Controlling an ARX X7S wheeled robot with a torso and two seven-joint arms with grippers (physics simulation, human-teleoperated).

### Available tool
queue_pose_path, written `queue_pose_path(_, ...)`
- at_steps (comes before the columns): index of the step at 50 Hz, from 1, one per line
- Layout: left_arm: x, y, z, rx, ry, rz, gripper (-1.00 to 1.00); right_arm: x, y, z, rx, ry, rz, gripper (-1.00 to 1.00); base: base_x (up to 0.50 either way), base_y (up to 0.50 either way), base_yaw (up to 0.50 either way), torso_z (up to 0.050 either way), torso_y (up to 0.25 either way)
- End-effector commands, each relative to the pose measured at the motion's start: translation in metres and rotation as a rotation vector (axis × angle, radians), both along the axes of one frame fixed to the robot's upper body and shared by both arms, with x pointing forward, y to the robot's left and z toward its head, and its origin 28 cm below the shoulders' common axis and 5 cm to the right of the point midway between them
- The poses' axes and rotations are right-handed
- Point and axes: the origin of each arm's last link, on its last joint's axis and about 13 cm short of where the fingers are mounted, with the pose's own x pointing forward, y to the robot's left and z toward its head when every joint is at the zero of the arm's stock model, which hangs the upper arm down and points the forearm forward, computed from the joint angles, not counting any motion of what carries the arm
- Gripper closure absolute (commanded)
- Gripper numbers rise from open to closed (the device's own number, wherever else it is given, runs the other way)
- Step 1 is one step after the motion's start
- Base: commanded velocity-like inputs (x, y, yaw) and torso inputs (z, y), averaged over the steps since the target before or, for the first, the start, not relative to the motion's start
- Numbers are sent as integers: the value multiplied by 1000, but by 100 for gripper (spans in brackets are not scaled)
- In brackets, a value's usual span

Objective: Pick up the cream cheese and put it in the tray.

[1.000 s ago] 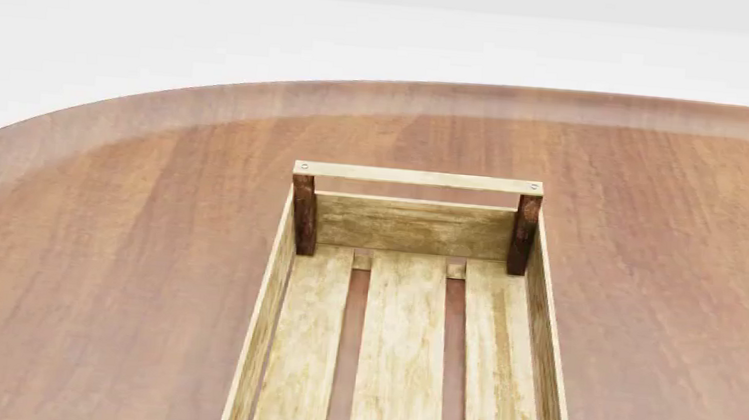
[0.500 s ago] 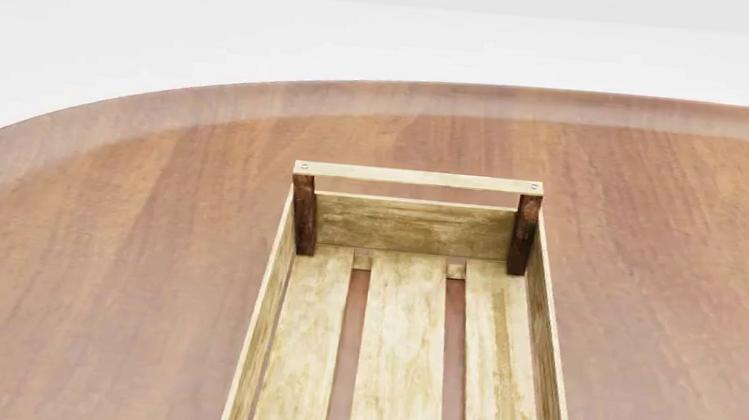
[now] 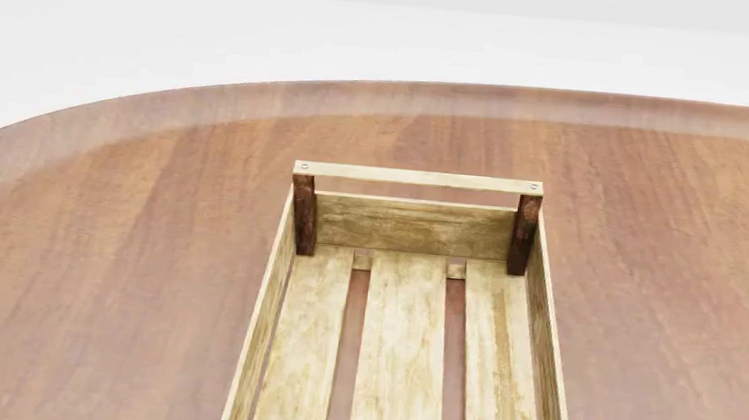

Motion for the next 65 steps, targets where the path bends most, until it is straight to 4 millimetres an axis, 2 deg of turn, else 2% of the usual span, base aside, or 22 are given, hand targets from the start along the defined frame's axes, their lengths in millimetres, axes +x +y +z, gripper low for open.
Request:
queue_pose_path(1,0,0,1,-3,-2,1,-100,-3,-5,2,27,0,-11,-100,0,0,0,0,0)
queue_pose_path(25,-1,2,2,-9,-8,9,-100,-1,-11,-8,20,53,-55,-100,0,0,0,0,0)
queue_pose_path(36,0,1,1,-8,-5,8,-100,1,-14,-20,50,79,-64,-100,0,0,0,0,0)
queue_pose_path(65,2,1,0,-6,0,10,-100,1,-23,-29,83,88,-96,-100,0,0,0,0,0)
